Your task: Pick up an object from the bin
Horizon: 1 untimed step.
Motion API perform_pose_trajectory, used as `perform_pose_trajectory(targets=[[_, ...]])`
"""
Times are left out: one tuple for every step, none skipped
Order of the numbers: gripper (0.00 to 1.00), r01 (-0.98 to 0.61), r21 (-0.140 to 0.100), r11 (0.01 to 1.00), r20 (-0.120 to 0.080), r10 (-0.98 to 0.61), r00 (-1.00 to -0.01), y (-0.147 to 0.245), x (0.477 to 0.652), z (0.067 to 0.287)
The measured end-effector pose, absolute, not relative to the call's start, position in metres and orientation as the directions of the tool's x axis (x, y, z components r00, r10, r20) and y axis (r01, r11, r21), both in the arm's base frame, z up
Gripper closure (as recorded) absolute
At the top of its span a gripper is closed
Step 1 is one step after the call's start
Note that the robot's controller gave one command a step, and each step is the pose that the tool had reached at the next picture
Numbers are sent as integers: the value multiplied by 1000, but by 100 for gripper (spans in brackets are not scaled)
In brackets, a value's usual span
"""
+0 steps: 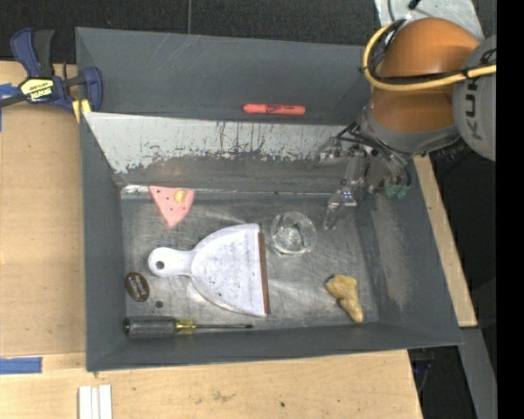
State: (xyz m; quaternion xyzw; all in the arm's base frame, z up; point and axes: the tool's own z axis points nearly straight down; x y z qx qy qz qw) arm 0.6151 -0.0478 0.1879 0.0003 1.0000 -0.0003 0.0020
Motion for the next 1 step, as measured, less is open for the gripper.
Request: perform_pose_trajectory(targets=[[0,-114,-2,994,-7,-114,-994,-41,614,146]])
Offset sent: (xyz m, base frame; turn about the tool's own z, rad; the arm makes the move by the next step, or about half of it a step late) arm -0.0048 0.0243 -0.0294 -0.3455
